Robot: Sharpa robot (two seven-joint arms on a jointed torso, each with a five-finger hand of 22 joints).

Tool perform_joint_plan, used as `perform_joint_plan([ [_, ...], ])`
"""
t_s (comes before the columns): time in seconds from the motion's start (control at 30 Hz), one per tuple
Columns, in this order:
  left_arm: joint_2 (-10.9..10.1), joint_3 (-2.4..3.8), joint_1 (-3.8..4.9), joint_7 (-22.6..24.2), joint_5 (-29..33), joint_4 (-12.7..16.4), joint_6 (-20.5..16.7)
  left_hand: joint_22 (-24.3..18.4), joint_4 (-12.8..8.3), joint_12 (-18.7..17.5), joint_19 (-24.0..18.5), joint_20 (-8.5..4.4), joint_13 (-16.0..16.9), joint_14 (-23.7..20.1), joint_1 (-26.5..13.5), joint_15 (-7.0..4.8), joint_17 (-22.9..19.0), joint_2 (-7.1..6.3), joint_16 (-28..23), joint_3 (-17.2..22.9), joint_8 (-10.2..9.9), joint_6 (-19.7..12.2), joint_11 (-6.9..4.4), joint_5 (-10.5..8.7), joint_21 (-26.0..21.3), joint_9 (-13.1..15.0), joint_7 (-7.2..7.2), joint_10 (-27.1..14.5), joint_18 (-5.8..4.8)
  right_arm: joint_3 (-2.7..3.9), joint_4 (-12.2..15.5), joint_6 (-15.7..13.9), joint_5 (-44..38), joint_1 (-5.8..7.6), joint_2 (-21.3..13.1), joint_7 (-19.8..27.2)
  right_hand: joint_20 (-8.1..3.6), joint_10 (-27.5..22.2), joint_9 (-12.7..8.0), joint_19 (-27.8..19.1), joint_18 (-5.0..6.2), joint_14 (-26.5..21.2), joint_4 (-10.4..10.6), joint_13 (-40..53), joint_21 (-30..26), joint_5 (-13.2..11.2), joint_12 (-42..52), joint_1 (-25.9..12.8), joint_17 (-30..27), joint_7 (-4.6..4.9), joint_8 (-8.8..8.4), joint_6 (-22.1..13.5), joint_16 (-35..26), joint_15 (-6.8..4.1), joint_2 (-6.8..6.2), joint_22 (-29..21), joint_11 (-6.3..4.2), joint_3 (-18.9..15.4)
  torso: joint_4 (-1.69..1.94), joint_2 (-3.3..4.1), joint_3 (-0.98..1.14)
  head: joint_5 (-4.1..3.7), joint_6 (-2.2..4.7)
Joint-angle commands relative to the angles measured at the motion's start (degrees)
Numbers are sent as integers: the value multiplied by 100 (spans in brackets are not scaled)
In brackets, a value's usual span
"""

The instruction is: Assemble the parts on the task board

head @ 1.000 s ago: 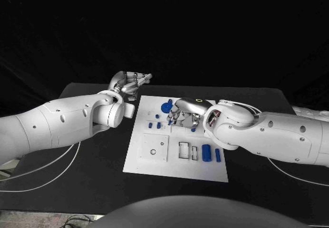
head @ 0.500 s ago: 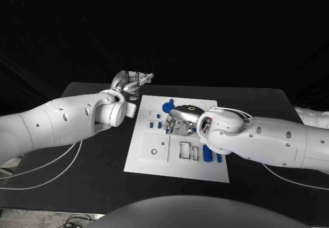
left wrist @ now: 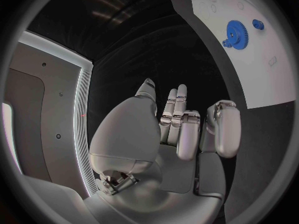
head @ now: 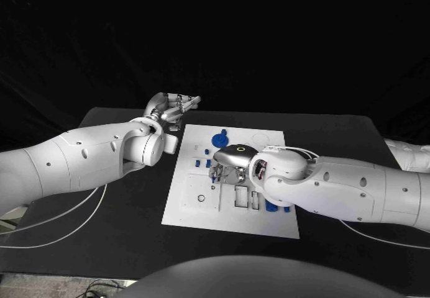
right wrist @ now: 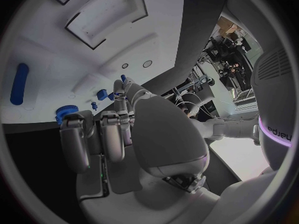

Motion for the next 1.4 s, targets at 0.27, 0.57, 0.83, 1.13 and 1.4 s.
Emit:
perform_joint_plan([
  [0.27,-3,4,3,41,-29,20,93,1245,3,-1,19,6,-4,560,-4,10,1436,47,-2,-23,-23,-45,3,15,-27,6,11,-26,-24,0,-44,243,-173,-57,58,15,62,-50,30,600,-82,608,-5,-6,26,6,-12,-31,1510,19,6,-8,36,40,-12,1506,9,47,-4,-3,-4,-4,1],
  [0.57,-19,4,3,38,-30,24,86,1245,3,-1,19,6,-4,560,-4,10,1436,47,-2,-23,-23,-45,3,15,-27,6,11,-26,-24,-2,-48,289,-199,-67,52,28,65,-60,29,600,-82,608,-5,-6,26,4,-12,-32,1510,22,1,-14,36,43,-14,1506,13,51,-2,-7,-1,-16,1],
  [0.83,-34,4,3,36,-30,36,72,1245,3,-1,19,6,-4,560,-4,10,1436,47,-2,-23,-23,-45,3,15,-27,6,11,-26,-24,-4,-54,341,-192,-69,56,47,75,-83,26,600,-82,608,4,-5,26,-9,-10,-49,1510,29,-13,-28,36,53,-19,1506,23,56,-2,-7,2,-19,1],
  [1.13,-39,4,3,34,-30,53,66,1241,3,-1,10,7,-4,557,7,11,1431,59,-5,-32,-24,-52,4,15,-39,6,12,-33,-21,-8,-68,393,-181,-74,83,55,78,-89,25,600,-82,608,6,-4,26,-13,-10,-54,1510,30,-17,-32,36,55,-21,1506,24,56,-1,-3,2,-23,1],
  [1.4,-41,4,3,33,-30,59,62,1241,3,-1,10,7,-4,557,7,11,1431,59,-5,-32,-24,-52,4,15,-39,6,12,-33,-21,-9,-90,407,-180,-76,93,52,83,-103,22,600,-82,608,8,-5,26,-15,-11,-61,1510,31,-26,-43,36,59,-27,1506,26,59,-2,-6,-1,-29,1],
])
